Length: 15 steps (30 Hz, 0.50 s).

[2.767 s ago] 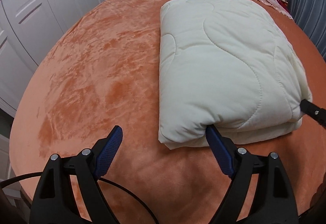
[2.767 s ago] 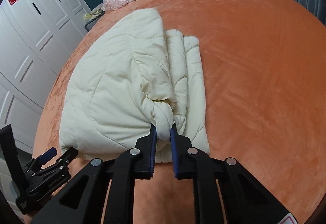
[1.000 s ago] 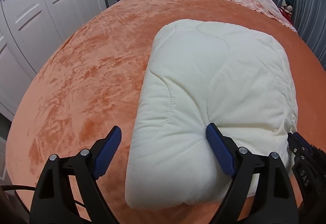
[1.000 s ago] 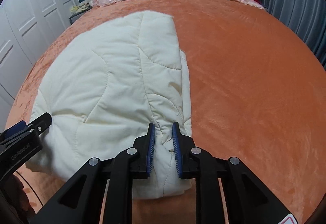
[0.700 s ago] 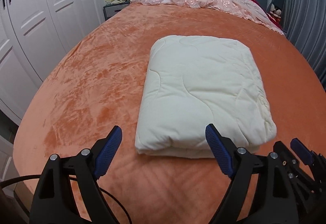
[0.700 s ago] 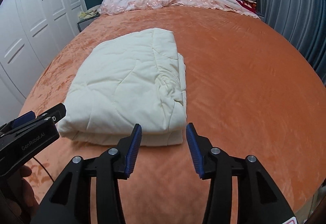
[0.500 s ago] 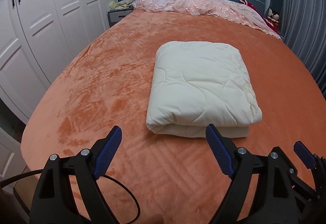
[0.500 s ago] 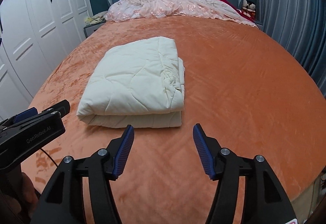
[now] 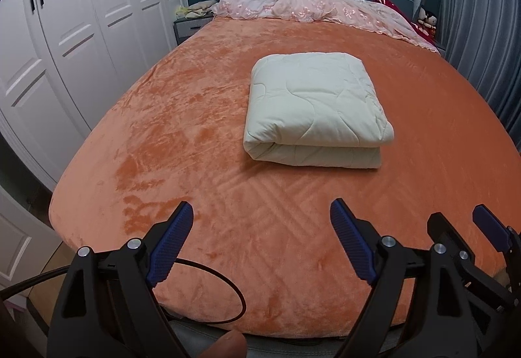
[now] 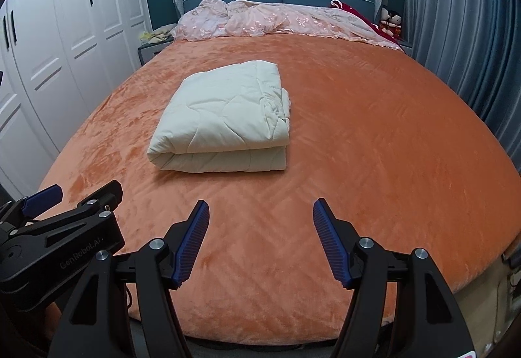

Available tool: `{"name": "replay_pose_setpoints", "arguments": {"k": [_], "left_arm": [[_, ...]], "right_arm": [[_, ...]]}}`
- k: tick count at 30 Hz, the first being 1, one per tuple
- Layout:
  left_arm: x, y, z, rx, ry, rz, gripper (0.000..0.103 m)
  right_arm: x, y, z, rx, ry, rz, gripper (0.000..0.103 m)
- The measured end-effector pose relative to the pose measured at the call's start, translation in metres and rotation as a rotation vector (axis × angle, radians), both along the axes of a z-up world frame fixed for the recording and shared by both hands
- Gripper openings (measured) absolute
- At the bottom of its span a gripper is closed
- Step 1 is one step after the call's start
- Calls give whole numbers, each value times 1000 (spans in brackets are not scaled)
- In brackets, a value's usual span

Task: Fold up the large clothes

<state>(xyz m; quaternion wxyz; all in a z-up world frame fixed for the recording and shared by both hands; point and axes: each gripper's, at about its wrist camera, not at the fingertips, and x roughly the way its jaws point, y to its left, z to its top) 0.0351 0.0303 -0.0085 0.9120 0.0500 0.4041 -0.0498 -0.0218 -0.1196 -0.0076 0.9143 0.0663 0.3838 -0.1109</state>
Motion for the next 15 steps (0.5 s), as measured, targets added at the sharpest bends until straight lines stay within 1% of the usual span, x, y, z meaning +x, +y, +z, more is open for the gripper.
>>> {"name": "replay_pose_setpoints", "arguments": {"k": [8,15], "left_arm": [[-15,5,1,16,-20,19,84],[-19,5,-1,32,-19,17,84]], "right_arm": [[-12,9,0,-33,1,0,65],[-18,12,-1,-58,3,-8,65]]}}
